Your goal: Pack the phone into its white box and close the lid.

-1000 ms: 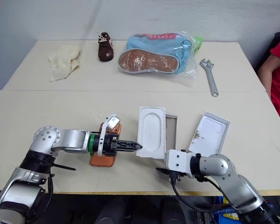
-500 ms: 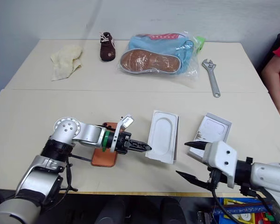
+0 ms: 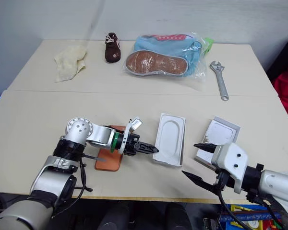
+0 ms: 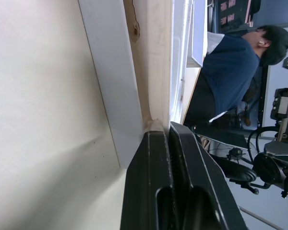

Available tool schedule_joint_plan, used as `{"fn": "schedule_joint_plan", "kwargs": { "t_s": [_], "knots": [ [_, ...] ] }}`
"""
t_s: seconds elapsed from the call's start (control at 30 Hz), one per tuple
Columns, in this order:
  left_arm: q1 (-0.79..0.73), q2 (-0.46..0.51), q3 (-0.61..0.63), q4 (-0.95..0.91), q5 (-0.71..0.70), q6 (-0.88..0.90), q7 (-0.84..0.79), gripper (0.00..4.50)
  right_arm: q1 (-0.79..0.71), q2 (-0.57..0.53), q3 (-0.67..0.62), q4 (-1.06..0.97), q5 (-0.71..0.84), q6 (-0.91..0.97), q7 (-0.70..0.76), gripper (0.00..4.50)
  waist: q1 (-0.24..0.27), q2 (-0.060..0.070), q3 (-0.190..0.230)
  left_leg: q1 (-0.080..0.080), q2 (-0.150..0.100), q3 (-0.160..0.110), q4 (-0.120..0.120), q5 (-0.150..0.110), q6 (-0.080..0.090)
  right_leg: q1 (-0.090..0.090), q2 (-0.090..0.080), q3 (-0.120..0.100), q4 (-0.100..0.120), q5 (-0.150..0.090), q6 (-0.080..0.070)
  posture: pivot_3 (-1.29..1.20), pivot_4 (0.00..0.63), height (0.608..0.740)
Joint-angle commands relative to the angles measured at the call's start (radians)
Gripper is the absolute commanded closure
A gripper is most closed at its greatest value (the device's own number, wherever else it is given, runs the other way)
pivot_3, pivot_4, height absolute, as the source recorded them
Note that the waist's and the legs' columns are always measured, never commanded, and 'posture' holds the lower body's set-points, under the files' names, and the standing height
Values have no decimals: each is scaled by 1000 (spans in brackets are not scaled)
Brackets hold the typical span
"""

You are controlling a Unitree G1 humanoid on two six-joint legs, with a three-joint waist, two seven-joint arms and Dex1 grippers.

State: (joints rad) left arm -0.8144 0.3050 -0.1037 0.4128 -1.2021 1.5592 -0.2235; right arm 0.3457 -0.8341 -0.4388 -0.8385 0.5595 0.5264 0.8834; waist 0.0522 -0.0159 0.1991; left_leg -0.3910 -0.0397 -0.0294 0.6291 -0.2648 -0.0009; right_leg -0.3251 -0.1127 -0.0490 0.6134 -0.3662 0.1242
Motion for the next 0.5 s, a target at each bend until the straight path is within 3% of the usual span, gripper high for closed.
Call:
{"fn": "schedule_joint_plan", "kwargs": {
  "t_s": [0.03,0.37,0.43,0.5],
  "knots": [
    [-18,-23,41,3,54,26,-42,3329,-3,5,-4,-28,5,-14,-16,0,1,0,0,0,0,0,0,0,0,0,0,0,0,0,0,0,150,740],
    [-22,-17,72,-54,116,55,-155,385,-21,3,31,-14,0,-24,-30,0,0,0,0,0,0,0,0,0,0,0,0,0,0,0,0,0,150,740],
    [-19,-2,67,-98,119,55,-197,70,-32,2,40,-6,-1,-25,-32,0,-2,0,0,0,0,0,0,0,0,0,0,0,0,0,0,0,150,740],
    [-12,15,60,-148,125,55,-238,70,-39,1,46,-1,-3,-26,-31,0,-2,0,0,0,1,0,0,0,-1,0,0,0,0,0,0,0,150,740]
  ]
}}
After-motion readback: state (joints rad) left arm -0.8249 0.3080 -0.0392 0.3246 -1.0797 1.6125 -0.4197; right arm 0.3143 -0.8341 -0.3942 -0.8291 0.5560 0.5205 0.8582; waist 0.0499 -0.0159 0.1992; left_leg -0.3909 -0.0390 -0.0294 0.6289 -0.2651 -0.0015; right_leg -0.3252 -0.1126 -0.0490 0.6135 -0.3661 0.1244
